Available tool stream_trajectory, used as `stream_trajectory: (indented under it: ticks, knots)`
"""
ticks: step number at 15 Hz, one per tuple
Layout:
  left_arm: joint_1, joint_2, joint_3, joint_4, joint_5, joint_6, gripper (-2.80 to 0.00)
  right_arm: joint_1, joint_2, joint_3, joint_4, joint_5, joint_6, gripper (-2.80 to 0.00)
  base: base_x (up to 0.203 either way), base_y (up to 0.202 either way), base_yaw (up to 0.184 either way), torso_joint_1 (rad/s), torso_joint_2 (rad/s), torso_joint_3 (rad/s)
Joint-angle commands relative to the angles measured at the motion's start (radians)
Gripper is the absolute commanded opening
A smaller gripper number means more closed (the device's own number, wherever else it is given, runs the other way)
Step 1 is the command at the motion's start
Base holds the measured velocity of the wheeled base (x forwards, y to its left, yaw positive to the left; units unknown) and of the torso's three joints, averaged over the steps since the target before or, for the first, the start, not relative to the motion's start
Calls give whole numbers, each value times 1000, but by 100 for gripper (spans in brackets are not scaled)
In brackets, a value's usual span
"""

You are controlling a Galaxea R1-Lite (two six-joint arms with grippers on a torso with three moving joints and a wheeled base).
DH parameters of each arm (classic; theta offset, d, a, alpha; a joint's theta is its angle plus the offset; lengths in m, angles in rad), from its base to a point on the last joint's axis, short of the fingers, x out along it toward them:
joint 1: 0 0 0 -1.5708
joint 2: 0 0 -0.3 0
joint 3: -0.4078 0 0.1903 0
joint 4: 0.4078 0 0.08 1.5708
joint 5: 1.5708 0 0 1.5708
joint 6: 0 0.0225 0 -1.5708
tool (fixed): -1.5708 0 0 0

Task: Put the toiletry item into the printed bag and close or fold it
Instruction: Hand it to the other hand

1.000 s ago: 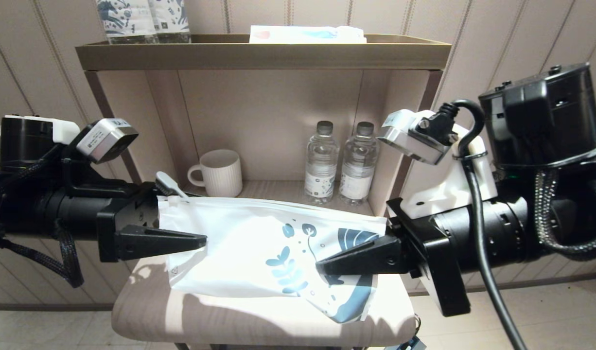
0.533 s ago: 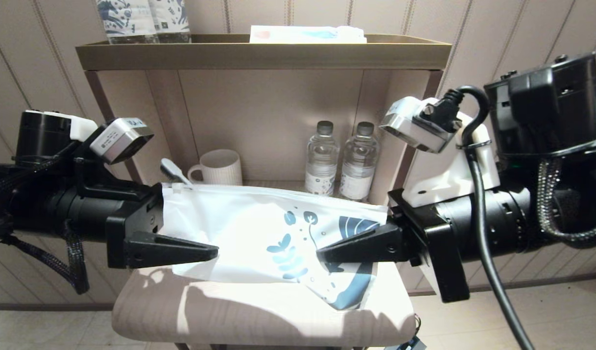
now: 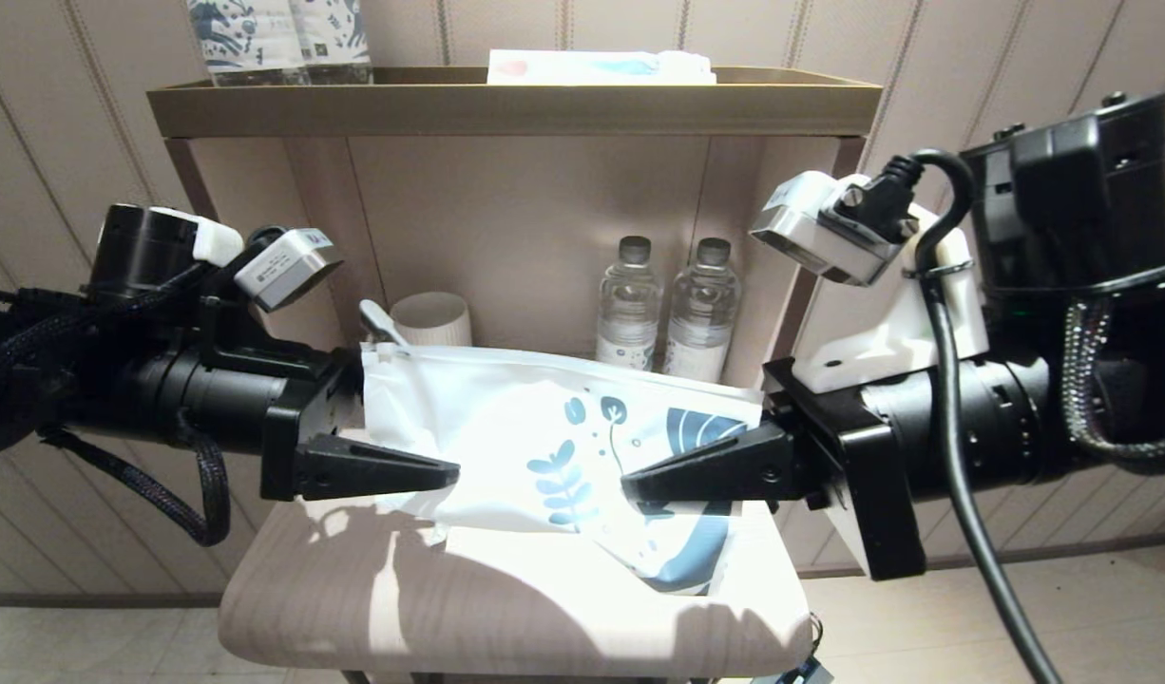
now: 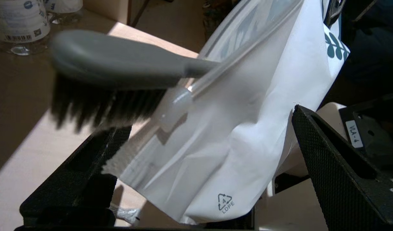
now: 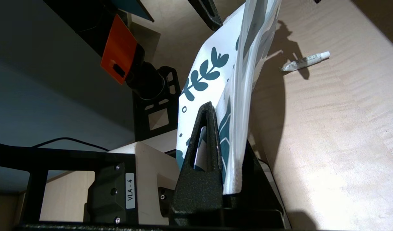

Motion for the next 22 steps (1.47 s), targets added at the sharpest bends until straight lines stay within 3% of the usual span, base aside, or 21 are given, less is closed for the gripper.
stream_trajectory:
  ticks: [1,5,8,19,22]
  knots:
    - [0,11,-38,96,-3,75,0,1,-1,2,1,4,0,-280,0,0,0,0,0,0]
    - [0,21,-48,122,-4,108,0,1,-5,6,1,4,-3,-280,0,0,0,0,0,0]
    - [0,45,-48,122,-7,156,0,12,-10,28,4,6,-52,-280,0,0,0,0,0,0]
    - [4,75,-45,121,-13,185,0,41,-71,74,-1,6,-113,-280,0,0,0,0,0,0]
    - [5,48,-47,124,-30,184,0,41,-37,105,-20,7,-190,-280,0,0,0,0,0,0]
